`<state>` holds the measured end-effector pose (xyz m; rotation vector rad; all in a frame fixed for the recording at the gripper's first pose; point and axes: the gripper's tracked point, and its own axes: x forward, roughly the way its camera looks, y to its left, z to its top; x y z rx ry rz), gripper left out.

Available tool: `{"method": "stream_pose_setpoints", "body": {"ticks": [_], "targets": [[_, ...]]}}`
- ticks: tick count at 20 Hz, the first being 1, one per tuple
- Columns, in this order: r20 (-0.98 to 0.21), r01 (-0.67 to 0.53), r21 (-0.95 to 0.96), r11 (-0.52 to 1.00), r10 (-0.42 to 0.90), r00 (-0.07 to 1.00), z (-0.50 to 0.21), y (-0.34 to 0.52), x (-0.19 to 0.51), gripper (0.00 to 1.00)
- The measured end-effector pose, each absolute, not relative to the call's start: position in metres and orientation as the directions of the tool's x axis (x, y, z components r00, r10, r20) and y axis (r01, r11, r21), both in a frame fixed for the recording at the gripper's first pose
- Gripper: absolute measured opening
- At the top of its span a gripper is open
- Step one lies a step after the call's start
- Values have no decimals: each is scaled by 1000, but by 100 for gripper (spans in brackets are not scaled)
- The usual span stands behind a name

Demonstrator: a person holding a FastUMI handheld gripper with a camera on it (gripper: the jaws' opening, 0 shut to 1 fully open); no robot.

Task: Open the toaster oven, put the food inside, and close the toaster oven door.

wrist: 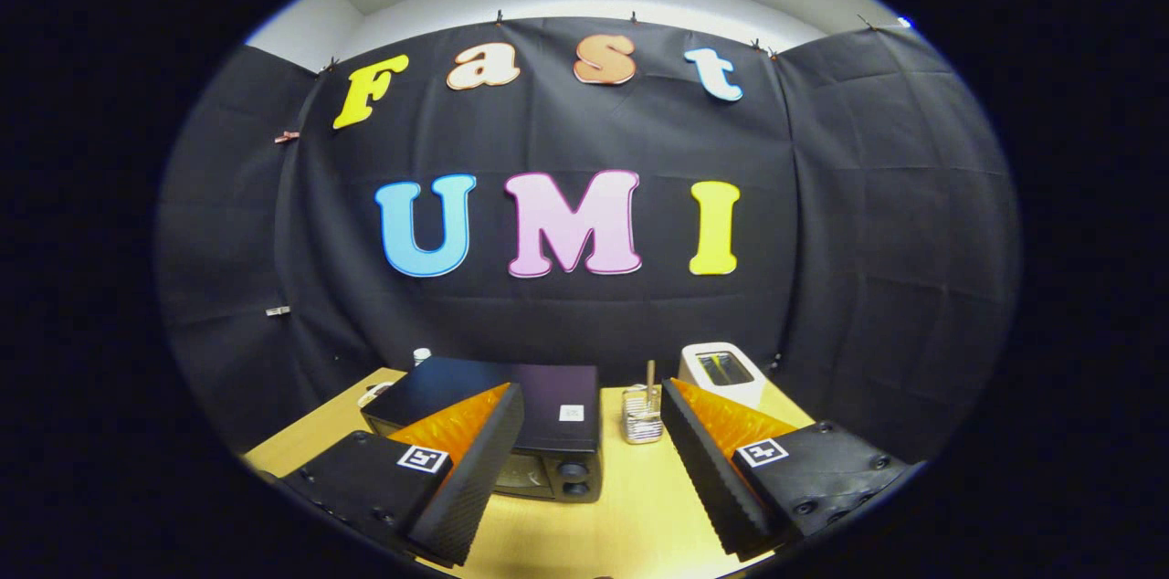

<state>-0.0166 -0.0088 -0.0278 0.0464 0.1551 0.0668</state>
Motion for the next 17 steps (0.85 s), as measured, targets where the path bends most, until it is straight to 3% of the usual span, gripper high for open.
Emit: {"method": "stream_pose_setpoints", "body": {"ticks": [7, 17], "targets": [[-144, 19, 64, 998, -10, 990, -22, -43, -34, 98], [-122, 1, 73, 997, 8, 993, -6, -30, -28, 98]]}}
